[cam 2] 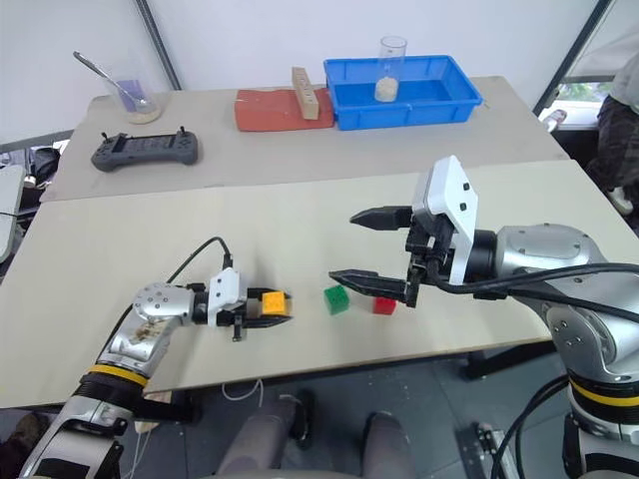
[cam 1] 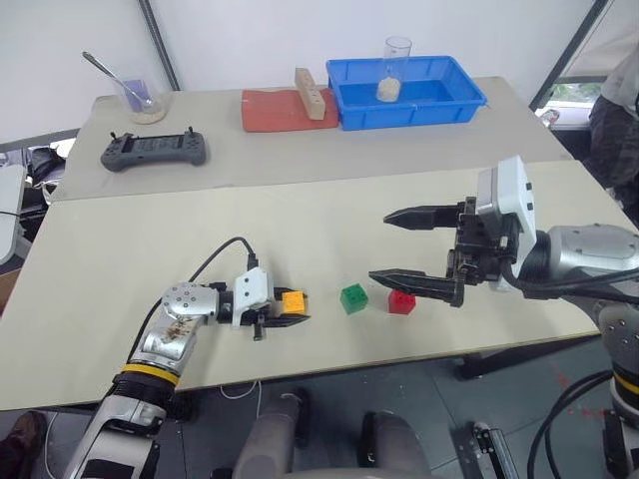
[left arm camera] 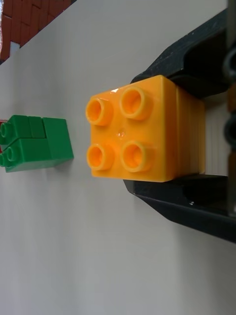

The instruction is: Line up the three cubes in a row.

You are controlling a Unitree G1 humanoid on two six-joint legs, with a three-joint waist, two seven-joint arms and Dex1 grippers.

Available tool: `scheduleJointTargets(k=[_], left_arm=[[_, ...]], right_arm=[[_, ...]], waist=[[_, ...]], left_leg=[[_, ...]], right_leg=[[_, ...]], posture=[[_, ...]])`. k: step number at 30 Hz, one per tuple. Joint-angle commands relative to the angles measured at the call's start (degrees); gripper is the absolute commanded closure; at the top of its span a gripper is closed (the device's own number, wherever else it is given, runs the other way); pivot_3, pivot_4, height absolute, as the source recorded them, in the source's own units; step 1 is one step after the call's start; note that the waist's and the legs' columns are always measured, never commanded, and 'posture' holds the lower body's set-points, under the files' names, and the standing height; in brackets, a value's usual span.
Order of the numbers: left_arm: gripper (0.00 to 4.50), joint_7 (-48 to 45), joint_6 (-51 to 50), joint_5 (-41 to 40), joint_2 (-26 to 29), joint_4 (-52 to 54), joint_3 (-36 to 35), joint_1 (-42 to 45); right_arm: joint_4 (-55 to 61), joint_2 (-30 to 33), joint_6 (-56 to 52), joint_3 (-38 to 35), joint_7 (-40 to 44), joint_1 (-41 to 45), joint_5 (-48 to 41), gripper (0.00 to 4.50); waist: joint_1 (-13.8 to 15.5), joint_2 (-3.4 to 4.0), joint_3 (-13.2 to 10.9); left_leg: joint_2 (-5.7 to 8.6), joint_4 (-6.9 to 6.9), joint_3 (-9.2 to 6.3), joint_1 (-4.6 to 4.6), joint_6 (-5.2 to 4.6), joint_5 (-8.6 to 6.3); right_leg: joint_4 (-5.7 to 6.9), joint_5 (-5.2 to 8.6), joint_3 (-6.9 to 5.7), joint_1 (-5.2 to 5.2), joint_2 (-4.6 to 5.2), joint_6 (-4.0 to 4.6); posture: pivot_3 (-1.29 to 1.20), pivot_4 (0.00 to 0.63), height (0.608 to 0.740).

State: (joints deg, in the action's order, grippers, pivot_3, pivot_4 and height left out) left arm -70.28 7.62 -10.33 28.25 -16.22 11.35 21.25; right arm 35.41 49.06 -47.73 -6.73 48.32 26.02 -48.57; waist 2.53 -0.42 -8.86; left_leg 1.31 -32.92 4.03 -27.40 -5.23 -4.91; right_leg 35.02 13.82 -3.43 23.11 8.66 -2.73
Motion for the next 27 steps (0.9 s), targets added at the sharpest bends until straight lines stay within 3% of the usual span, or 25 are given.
scheduleJointTargets(k=[1,14,15,20,27], left_arm=[[3.08,0.24,1.20,0.96,-1.52,-1.08,1.40,1.62],[3.08,0.17,2.38,2.65,-4.93,-6.76,2.10,5.41],[2.04,-0.44,2.08,2.34,-4.90,-6.74,2.18,5.45],[0.05,-1.23,1.86,2.13,-4.74,-6.98,2.04,5.84],[0.05,-1.69,-0.45,0.72,-0.77,-3.55,-0.45,3.71]], right_arm=[[1.41,0.98,1.43,-2.37,0.48,-0.12,-0.86,0.00],[1.60,0.63,1.57,-2.44,-0.26,-0.83,-0.35,0.00],[1.65,0.64,1.57,-2.47,-0.31,-0.94,-0.36,0.00],[1.38,0.48,1.87,-2.22,-0.41,-1.06,-0.07,0.00],[1.01,0.48,2.67,-2.01,-0.08,-1.83,0.75,0.00]], waist=[[0.08,0.00,0.00],[0.47,0.01,0.01],[0.47,0.01,0.01],[0.45,0.01,0.01],[0.01,0.01,0.01]], left_leg=[[0.00,-0.01,0.00,0.00,0.00,0.00],[0.01,-0.15,0.00,0.00,-0.01,0.00],[0.01,-0.15,0.00,0.00,-0.01,0.00],[0.00,-0.18,0.00,0.00,-0.01,0.00],[-0.08,-0.24,0.00,-0.01,-0.03,-0.02]], right_leg=[[-0.01,-0.04,-0.06,-0.01,0.03,-0.01],[-0.01,-0.10,-0.28,-0.11,0.06,-0.06],[-0.01,-0.10,-0.28,-0.11,0.06,-0.07],[0.00,-0.11,-0.29,-0.12,0.04,-0.07],[-0.01,-0.11,-0.29,-0.11,-0.03,-0.05]], posture=[[0.00,0.150,0.740],[0.00,0.150,0.740],[0.00,0.150,0.740],[0.00,0.150,0.740],[0.00,0.150,0.740]])
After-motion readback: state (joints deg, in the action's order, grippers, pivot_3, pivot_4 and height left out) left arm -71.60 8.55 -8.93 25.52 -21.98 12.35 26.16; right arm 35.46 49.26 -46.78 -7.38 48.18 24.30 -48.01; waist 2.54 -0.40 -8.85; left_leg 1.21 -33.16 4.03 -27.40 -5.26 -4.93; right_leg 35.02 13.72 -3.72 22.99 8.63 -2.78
